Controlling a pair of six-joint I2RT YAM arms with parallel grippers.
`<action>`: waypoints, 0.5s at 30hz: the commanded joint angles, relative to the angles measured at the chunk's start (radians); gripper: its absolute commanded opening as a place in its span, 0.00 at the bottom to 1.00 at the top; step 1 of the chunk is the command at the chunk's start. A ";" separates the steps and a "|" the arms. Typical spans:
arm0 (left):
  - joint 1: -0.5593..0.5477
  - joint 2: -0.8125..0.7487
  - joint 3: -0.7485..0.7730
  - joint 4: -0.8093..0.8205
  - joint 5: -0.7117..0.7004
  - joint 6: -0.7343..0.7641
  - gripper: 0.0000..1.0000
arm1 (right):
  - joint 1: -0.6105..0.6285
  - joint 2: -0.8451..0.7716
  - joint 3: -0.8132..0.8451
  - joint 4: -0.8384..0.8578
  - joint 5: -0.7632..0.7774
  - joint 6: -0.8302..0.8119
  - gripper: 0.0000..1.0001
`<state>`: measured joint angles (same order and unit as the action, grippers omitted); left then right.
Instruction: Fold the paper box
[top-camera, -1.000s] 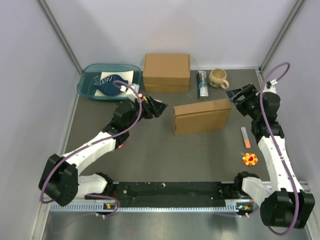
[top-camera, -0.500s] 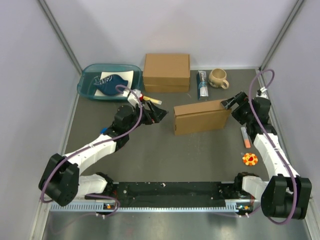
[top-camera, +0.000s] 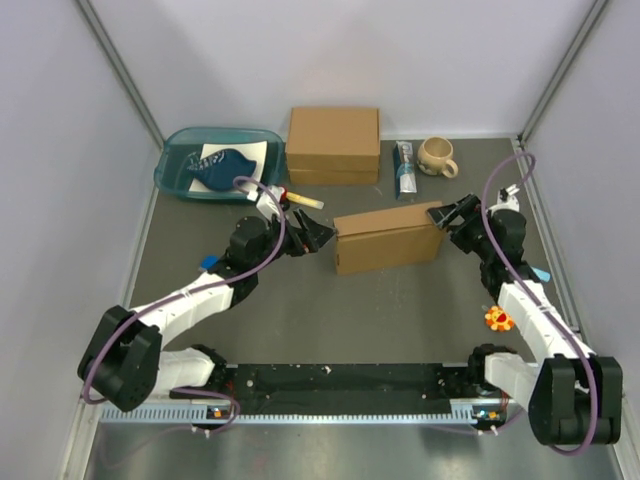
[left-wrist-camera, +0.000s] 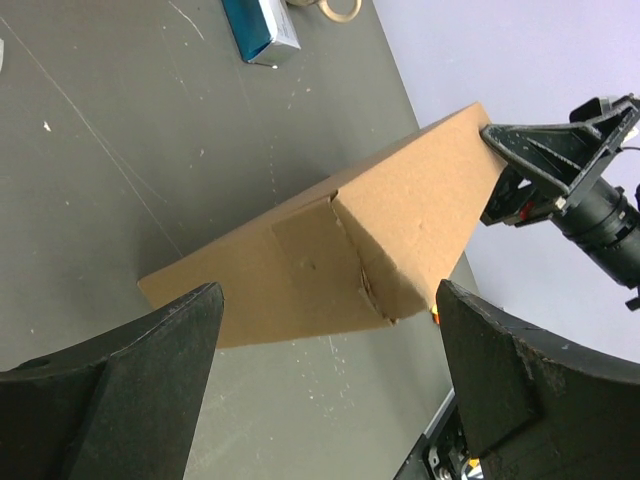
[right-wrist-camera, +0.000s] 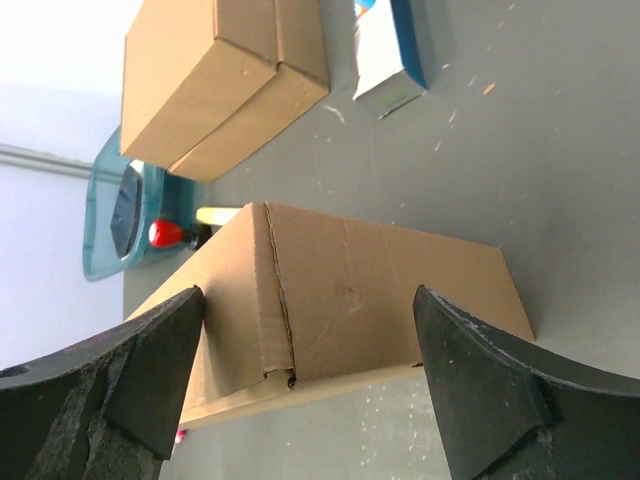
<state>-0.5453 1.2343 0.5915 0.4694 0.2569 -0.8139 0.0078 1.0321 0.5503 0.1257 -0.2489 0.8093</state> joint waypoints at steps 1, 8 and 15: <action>-0.001 -0.055 -0.004 0.022 -0.042 0.022 0.93 | 0.055 -0.030 -0.070 -0.052 -0.023 0.005 0.84; 0.001 -0.079 0.008 -0.035 -0.070 0.058 0.93 | 0.129 -0.124 -0.145 -0.058 0.013 0.077 0.83; 0.018 -0.099 -0.027 -0.034 -0.042 0.044 0.91 | 0.139 -0.133 -0.185 -0.058 0.011 0.082 0.82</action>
<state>-0.5434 1.1797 0.5903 0.4160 0.2020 -0.7727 0.1299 0.8799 0.4084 0.1764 -0.2375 0.9226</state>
